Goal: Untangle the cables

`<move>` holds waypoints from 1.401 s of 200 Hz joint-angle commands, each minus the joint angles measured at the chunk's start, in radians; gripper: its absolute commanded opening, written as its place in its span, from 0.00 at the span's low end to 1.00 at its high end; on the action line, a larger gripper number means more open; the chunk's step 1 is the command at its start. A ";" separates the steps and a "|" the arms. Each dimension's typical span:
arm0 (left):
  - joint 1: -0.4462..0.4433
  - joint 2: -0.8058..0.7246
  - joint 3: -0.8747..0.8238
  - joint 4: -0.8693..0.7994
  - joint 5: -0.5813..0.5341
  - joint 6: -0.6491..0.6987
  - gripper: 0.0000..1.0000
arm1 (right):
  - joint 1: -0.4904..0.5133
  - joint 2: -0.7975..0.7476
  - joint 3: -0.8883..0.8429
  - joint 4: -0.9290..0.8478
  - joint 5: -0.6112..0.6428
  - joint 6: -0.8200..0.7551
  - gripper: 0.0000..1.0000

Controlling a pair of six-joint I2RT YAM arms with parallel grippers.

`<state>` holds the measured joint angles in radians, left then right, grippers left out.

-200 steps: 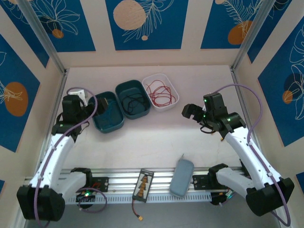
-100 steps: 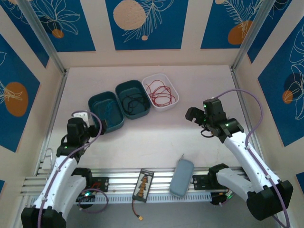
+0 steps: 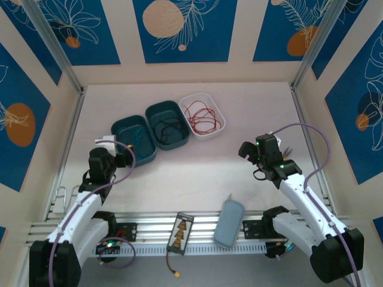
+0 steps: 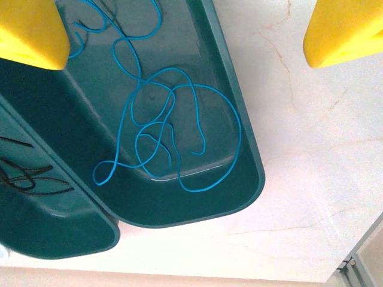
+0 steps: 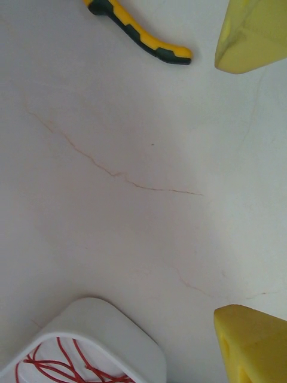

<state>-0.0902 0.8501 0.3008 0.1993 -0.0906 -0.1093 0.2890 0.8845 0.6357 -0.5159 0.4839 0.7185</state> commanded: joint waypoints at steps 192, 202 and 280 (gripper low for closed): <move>0.117 0.730 -0.075 1.047 0.225 0.087 1.00 | 0.028 0.044 -0.198 0.600 0.140 -0.342 0.99; 0.124 0.743 -0.069 1.058 0.215 0.076 1.00 | 0.030 0.046 -0.199 0.609 0.140 -0.346 0.99; 0.116 0.718 0.026 0.842 0.216 0.095 1.00 | 0.039 0.144 -0.193 0.763 0.099 -0.413 0.99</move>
<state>0.0261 1.5749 0.3069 1.0878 0.1089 -0.0174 0.3172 0.9928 0.4408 0.1513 0.5938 0.3531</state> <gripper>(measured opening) 0.998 0.991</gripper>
